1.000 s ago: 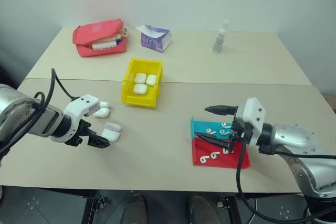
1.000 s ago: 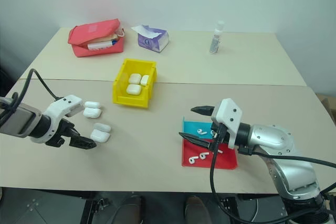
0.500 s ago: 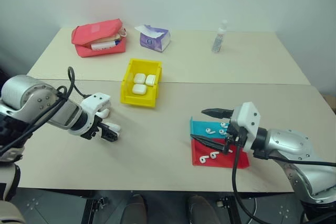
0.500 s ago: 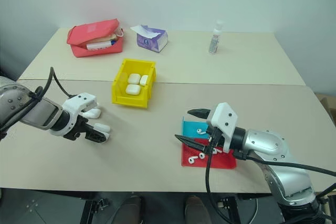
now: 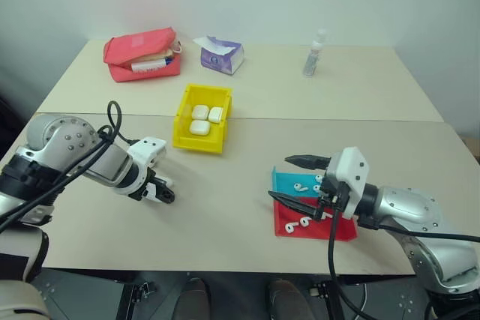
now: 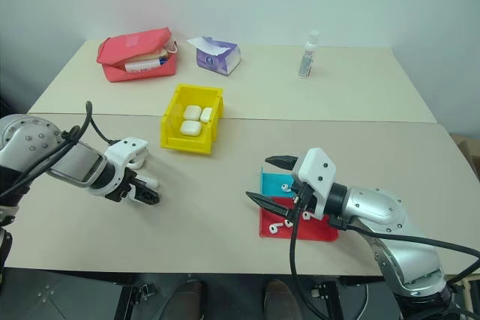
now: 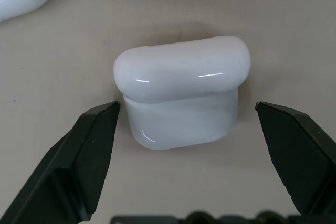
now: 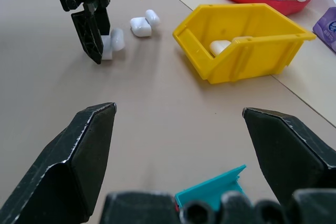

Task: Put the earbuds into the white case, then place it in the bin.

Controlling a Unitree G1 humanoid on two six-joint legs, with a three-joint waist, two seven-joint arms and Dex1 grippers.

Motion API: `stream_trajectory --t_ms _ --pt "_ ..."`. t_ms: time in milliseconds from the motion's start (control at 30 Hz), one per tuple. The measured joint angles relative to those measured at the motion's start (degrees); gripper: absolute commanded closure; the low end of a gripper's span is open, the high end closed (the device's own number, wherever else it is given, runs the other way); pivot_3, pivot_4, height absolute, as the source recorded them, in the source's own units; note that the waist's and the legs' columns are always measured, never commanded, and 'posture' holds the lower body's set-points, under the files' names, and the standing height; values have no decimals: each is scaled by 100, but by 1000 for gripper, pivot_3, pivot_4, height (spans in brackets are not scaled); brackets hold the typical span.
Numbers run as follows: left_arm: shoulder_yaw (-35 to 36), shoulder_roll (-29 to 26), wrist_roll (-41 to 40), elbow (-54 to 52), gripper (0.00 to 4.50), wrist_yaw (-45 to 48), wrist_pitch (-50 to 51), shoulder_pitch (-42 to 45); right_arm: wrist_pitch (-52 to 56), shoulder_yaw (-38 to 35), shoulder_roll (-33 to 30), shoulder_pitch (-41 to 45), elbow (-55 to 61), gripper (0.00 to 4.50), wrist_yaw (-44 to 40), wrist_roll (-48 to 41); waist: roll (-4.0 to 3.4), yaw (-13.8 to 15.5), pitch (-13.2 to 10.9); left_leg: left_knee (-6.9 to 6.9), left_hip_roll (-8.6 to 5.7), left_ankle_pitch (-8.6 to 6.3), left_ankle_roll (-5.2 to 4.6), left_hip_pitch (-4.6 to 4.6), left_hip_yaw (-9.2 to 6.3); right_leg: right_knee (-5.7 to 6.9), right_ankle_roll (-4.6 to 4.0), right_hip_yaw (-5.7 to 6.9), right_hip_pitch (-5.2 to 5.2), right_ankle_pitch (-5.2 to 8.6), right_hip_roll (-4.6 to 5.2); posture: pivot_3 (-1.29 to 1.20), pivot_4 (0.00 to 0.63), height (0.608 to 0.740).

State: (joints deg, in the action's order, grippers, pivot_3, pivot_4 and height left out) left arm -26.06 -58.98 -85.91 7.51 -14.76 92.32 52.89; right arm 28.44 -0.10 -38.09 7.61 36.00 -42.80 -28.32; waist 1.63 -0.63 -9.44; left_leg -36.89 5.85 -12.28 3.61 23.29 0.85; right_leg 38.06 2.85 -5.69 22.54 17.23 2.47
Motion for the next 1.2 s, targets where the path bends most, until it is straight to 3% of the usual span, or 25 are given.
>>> stream_trajectory --t_ms 133,233,367,667,767,867,967,1000,1100,1200 --pt "-106 10 -204 4 0 -269 0 48 44 7 2 -67 55 22 31 -3 0 2 0 0 -1 1 2 -1 -3 0 0 3 -2 0 0 0 150 740" --pt "-176 10 -291 19 560 -441 0 76 65 7 3 -83 56 0 42 -3 0 -7 0 0 -1 2 3 -1 -3 0 0 2 -2 0 0 0 150 740" --pt "-181 10 -400 73 1727 -605 0 81 83 18 30 -83 55 0 58 -2 0 0 0 0 -2 2 3 0 -4 -2 0 4 -3 0 1 0 150 740" --pt "-74 7 -494 -87 1731 -849 0 -17 81 53 42 -80 31 0 28 -2 0 -1 0 0 -2 5 9 1 -7 -2 0 7 -3 0 1 0 150 740" --pt "552 -203 -473 -536 1731 -779 -115 -485 70 44 41 -77 -3 0 -5 0 1 -25 -1 5 -1 7 12 5 -7 -2 0 5 5 0 0 0 150 740" --pt "1878 -595 -356 -1407 1731 -214 -647 -1334 38 -16 24 -120 -82 0 -84 4 0 -17 0 9 0 12 21 7 -7 -3 -1 8 7 0 2 0 150 740" --pt "3958 149 325 -2654 1731 746 -2331 -2639 -30 -82 -14 -63 -244 0 -163 14 -6 36 3 11 -1 15 28 -5 4 -9 -2 11 -8 1 11 0 150 740" --pt "4274 274 534 -2916 1731 1069 -2692 -2923 -46 -93 -25 -37 -286 0 -197 14 -1 46 3 12 -1 15 28 -6 3 -10 -3 13 -8 0 9 0 150 740" --pt "4620 396 1198 -3091 1731 2599 -3527 -3308 -75 -98 -85 114 -454 0 -285 34 -1 102 3 12 -4 15 28 -15 2 -7 -4 13 -15 0 9 0 150 740" --pt "4465 709 1484 -2855 1731 4055 -4097 -3185 -106 -105 -139 327 -515 0 -359 52 0 153 4 7 -4 16 28 -14 -1 -7 -3 15 -20 -3 9 0 150 740"
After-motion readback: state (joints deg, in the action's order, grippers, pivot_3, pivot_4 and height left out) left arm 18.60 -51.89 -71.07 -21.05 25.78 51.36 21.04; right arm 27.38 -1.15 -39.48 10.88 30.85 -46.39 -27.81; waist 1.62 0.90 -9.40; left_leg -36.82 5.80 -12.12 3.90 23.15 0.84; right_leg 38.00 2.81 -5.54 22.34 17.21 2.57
